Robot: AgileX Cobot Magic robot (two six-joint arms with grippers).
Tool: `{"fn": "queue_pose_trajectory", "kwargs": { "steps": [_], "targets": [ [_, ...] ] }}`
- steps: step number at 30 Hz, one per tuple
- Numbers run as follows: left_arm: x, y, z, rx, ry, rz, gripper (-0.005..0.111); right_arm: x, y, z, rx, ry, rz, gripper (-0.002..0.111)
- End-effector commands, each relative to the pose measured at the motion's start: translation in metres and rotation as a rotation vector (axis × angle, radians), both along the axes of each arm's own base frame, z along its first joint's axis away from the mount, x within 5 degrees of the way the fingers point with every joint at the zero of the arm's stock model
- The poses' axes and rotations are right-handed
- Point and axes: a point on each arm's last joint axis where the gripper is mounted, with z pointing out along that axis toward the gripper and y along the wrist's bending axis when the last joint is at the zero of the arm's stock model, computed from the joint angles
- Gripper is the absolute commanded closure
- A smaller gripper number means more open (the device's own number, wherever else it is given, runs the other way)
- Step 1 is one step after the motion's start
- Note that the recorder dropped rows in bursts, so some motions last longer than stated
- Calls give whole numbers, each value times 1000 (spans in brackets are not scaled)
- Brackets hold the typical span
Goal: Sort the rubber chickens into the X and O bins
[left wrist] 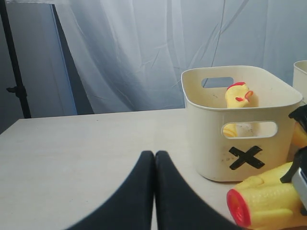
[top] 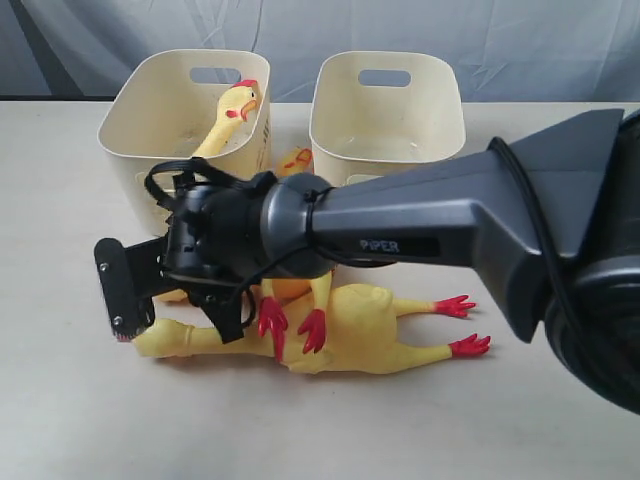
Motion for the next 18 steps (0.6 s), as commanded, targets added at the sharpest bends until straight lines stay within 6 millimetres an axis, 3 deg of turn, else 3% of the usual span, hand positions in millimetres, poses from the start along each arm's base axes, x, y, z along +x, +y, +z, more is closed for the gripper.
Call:
{"fn": "queue_pose_trajectory", "kwargs": {
  "steps": [1,9,18],
  "targets": [
    [0,0,0,-7,-4,-1,107,-7,19,28,42,-86,-31,109],
    [0,0,0,-7,-4,-1,107,-11,49,130,383,-115,-82,109],
    [0,0,0,-7,-4,-1,107,-21,46,217,692,-4,-175,109]
  ]
}}
